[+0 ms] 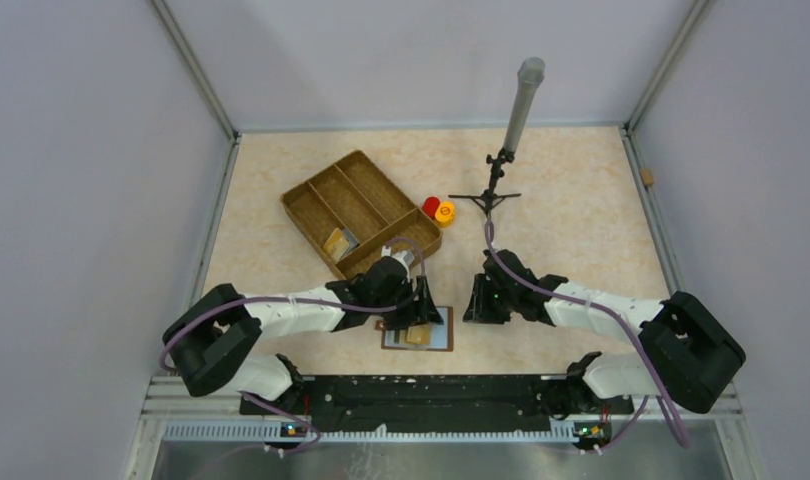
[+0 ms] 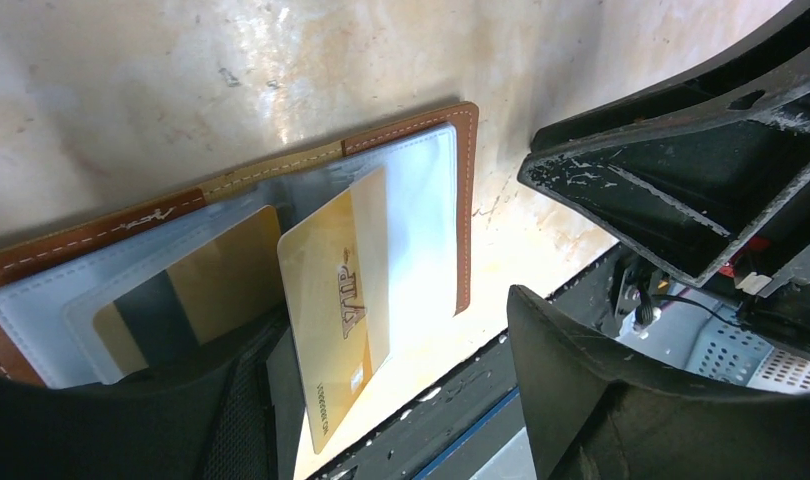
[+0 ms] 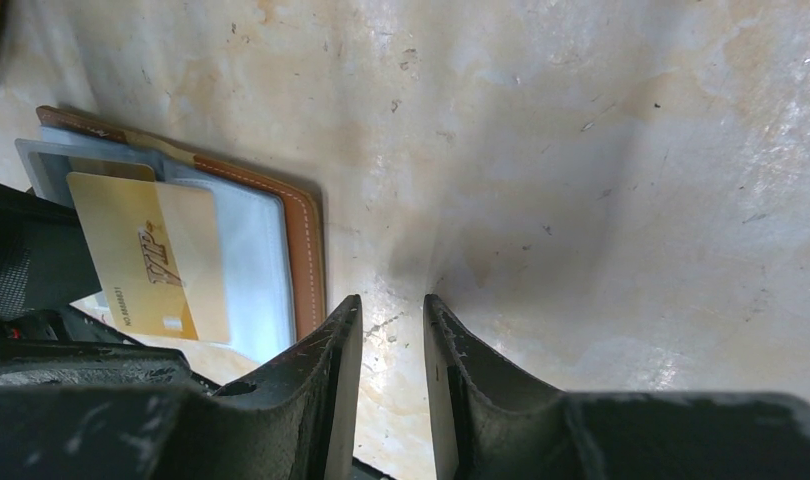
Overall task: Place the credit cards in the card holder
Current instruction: Insert the credit card into the card holder.
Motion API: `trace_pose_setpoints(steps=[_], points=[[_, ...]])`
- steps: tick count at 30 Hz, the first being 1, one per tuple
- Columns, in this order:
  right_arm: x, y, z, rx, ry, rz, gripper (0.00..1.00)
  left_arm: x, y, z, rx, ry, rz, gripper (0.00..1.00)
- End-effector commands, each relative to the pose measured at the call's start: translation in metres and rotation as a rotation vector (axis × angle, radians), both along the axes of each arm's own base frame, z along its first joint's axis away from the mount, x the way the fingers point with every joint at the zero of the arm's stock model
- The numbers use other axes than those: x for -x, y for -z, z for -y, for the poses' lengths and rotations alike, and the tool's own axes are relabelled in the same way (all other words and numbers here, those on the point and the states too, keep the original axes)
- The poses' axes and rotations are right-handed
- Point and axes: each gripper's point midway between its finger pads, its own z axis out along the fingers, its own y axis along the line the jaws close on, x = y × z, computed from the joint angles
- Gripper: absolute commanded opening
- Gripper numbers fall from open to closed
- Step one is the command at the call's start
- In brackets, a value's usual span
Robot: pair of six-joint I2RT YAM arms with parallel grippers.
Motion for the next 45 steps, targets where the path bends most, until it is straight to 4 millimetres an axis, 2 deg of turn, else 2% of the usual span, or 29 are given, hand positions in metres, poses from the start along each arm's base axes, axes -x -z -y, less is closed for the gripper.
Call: trace_pose_setpoints(steps=[1,15,31,39,45], points=[[0.004,0.008,0.01,0.049,0.007,0.008,0.29,-0.006,-0.011,-0.006,-0.032,-0.014,0.05,0.74],[0.004,0.005,0.009,0.042,0.005,0.012,0.29,-0.011,-0.03,-0.015,-0.087,-0.002,0.107,0.86],[0.005,0.005,0.008,0.039,0.0,0.013,0.28,-0.013,-0.036,-0.033,-0.182,-0.025,0.136,0.88],[0.005,0.006,0.008,0.041,0.0,0.012,0.28,0.006,-0.017,-0.031,-0.166,-0.02,0.043,0.85],[0.006,0.006,0.008,0.04,-0.001,0.009,0.28,0.008,-0.004,-0.037,-0.199,-0.038,0.021,0.85]])
